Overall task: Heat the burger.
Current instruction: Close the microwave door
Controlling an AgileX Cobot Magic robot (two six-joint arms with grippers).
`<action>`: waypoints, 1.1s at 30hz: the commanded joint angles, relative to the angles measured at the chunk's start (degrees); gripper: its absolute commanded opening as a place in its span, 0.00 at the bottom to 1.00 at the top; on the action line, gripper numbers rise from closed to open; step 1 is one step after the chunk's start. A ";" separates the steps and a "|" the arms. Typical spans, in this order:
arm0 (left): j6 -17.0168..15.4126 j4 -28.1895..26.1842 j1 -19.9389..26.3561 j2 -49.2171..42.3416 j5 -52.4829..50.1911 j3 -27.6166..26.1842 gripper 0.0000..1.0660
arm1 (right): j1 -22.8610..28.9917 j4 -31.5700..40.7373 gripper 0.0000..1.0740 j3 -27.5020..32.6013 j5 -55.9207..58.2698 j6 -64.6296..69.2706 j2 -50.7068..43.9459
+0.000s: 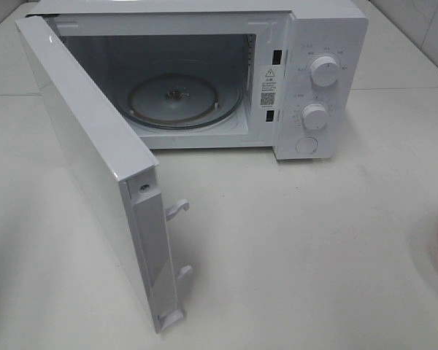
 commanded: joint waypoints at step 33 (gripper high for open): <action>-12.55 19.02 -7.28 50.02 -50.13 5.61 0.00 | -0.34 -0.11 0.70 0.00 -0.46 0.23 -1.55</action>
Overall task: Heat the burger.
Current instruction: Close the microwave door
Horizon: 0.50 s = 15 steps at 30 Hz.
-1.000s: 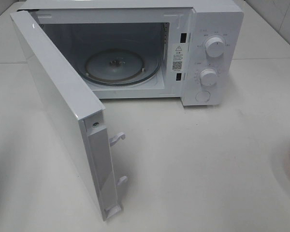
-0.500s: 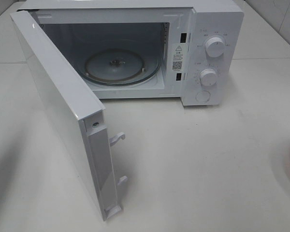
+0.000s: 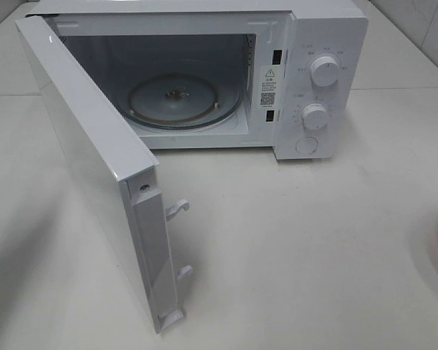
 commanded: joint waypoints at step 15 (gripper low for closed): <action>-5.96 8.25 -7.56 13.06 -4.01 -8.08 0.00 | -0.34 -0.06 0.70 0.00 -0.46 0.29 -1.55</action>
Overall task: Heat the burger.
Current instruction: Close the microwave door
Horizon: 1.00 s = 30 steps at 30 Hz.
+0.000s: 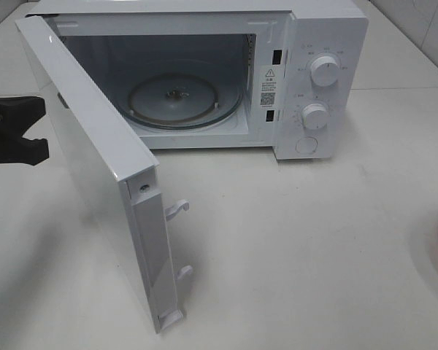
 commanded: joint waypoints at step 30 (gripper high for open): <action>2.98 -8.31 -14.78 14.61 5.61 -17.42 0.00 | -0.34 -0.17 0.70 0.00 -0.46 0.34 -1.55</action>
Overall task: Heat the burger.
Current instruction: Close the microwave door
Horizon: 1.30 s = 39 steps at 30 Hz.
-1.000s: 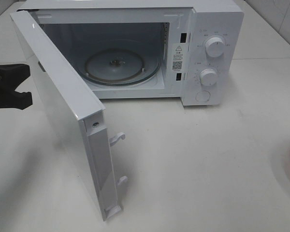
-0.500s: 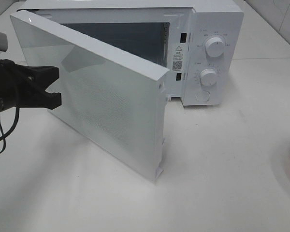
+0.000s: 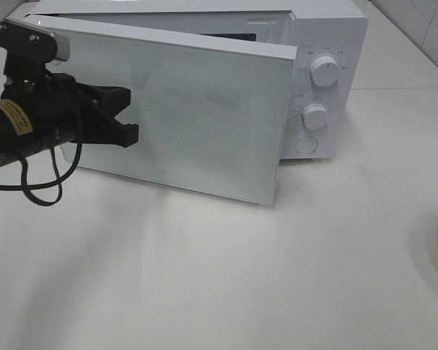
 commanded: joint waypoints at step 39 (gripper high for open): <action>1.78 -8.48 -10.71 15.81 20.63 -33.80 0.00 | -0.34 -0.17 0.70 0.00 -0.46 0.34 -1.55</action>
